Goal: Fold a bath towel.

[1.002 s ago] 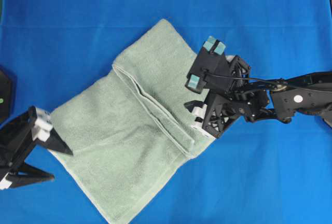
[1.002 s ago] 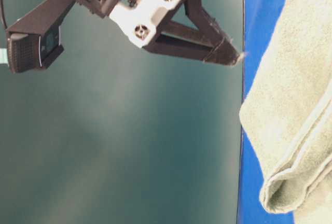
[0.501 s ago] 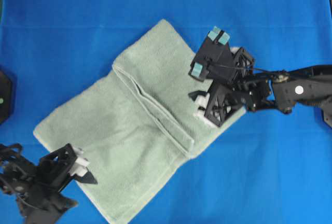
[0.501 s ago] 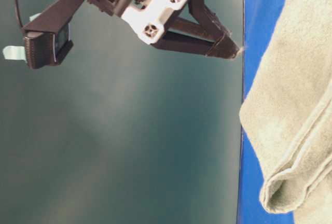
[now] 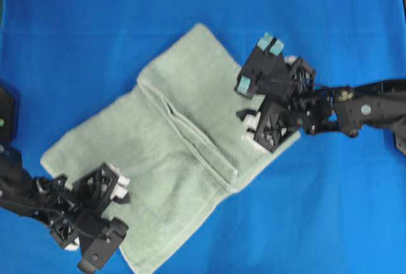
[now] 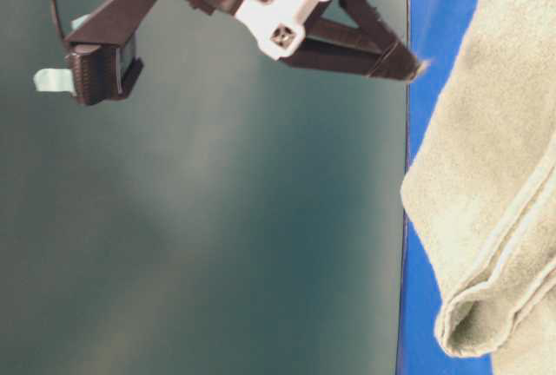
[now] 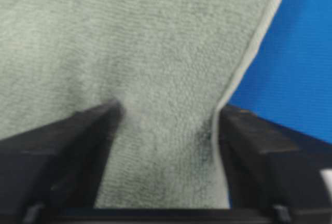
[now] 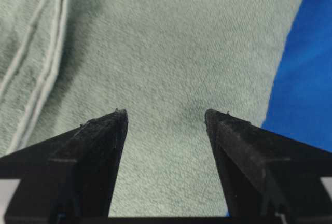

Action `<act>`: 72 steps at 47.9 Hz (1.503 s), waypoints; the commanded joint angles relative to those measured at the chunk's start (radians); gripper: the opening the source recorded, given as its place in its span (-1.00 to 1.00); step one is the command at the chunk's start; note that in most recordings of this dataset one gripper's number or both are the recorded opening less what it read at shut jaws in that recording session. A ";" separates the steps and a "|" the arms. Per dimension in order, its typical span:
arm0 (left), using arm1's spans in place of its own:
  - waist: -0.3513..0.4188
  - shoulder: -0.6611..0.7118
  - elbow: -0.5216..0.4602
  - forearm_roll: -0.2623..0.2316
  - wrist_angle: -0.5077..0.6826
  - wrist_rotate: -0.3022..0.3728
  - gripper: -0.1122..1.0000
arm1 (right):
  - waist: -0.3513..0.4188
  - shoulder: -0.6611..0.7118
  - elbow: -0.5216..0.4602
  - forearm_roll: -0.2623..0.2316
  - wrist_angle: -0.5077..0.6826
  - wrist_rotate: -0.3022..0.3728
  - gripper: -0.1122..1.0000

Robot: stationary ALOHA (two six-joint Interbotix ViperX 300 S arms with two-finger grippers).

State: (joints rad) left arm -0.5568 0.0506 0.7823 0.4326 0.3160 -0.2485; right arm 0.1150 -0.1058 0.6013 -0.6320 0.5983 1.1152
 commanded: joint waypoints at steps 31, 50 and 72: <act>0.002 -0.084 -0.179 0.006 0.354 0.025 -0.61 | 0.021 -0.110 0.083 -0.003 0.002 0.014 0.34; 0.094 -0.097 -0.296 0.012 0.520 0.281 -0.61 | 0.023 -0.206 0.173 0.000 0.002 0.015 0.34; 0.472 0.160 -0.696 0.000 0.457 0.954 -0.61 | 0.064 -0.357 0.282 0.006 0.092 0.015 0.33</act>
State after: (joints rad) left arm -0.1304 0.1672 0.1902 0.4495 0.7946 0.6136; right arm 0.1733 -0.4326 0.8851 -0.6259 0.6826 1.1290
